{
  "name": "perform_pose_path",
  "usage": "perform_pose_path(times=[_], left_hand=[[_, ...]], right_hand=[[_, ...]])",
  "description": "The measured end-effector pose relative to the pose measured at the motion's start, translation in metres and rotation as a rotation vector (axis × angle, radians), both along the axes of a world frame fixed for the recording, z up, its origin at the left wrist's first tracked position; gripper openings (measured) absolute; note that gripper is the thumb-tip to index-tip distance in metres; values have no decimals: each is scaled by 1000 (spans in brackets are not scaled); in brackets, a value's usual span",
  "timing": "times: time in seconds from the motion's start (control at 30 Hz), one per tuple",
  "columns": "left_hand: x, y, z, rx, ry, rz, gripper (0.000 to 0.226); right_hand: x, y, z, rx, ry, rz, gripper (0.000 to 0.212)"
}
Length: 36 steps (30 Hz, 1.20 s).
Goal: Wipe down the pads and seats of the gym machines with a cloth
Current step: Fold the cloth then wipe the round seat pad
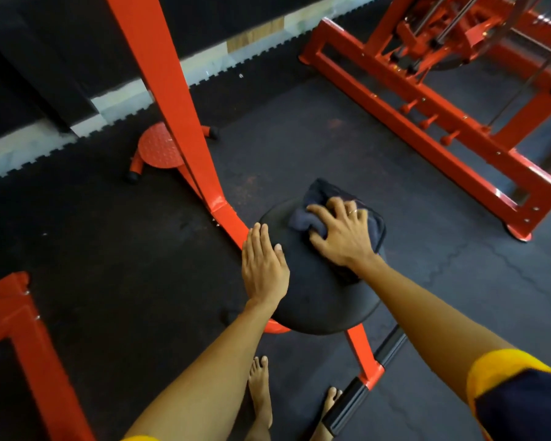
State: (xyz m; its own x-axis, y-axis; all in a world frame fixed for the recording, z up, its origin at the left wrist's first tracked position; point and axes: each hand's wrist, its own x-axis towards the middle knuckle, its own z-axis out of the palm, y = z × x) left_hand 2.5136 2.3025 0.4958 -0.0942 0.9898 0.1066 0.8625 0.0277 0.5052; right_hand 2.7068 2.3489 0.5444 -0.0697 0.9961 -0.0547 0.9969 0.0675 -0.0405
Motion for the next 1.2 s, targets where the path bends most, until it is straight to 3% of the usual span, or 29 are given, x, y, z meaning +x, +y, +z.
perform_pose_path(times=[0.07,0.13,0.27,0.43,0.57,0.7,0.97,1.2], left_hand=[[0,-3,2,6,-6,13,54],[-2,-6,3,17,-17,19,53],[-13,-3,3,54,-29,29,45],[-26,6,4,88,38,-76,43],[-23,21,9,103,50,-144,43],[-24,49,14,106,51,-196,42],[-14,55,1,51,78,-245,58],[-11,47,2,-23,76,-202,61]], right_hand=[[1,31,2,-92,90,-191,62],[-19,48,-1,-164,169,-245,61],[-56,6,-12,-81,146,20,58],[-23,-67,-12,-20,110,257,61],[14,-16,-4,-62,25,33,73],[-12,51,-1,-200,174,-256,62],[-28,-55,-12,-59,130,19,64],[-59,51,2,-223,110,-116,59]])
